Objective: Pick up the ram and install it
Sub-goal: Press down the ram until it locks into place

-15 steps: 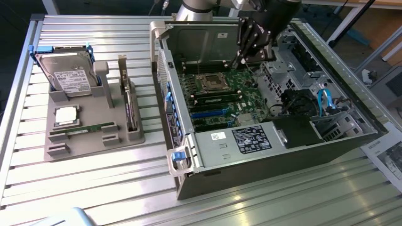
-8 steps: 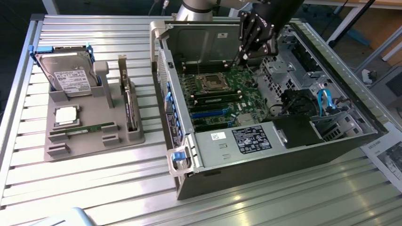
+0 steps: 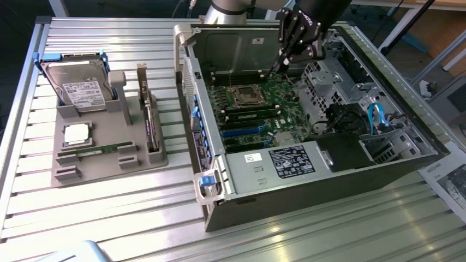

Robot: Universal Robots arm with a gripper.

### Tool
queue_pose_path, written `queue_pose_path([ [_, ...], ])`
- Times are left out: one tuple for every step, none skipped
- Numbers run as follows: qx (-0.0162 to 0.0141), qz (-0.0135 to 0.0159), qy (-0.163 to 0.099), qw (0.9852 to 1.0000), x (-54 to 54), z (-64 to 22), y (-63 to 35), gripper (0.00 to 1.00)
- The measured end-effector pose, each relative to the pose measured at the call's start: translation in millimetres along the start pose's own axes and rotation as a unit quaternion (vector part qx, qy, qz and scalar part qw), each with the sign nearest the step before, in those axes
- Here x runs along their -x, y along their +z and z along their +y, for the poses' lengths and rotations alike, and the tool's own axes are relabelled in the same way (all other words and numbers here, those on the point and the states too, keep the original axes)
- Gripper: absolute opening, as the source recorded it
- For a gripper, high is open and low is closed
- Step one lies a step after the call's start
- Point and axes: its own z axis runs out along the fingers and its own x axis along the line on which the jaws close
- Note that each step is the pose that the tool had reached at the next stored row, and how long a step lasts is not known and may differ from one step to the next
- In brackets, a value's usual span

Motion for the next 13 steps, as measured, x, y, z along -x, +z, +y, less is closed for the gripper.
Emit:
queue_pose_path([
  [0.0,0.0,0.0,1.0,0.0,0.0,0.0,0.1],
  [0.0,0.0,0.0,1.0,0.0,0.0,0.0,0.1],
  [0.0,0.0,0.0,1.0,0.0,0.0,0.0,0.1],
  [0.0,0.0,0.0,1.0,0.0,0.0,0.0,0.1],
  [0.0,0.0,0.0,1.0,0.0,0.0,0.0,0.1],
  [0.0,0.0,0.0,1.0,0.0,0.0,0.0,0.1],
  [0.0,0.0,0.0,1.0,0.0,0.0,0.0,0.1],
  [0.0,0.0,0.0,1.0,0.0,0.0,0.0,0.1],
  [0.0,0.0,0.0,1.0,0.0,0.0,0.0,0.1],
  [0.0,0.0,0.0,1.0,0.0,0.0,0.0,0.1],
  [0.0,-0.0001,0.001,1.0,0.0,0.0,0.0,0.1],
  [-0.0002,-0.0006,0.007,1.0,0.0,0.0,-0.1,0.1],
  [-0.0005,-0.0014,0.015,0.9999,0.0,0.0,-0.1,0.1],
])
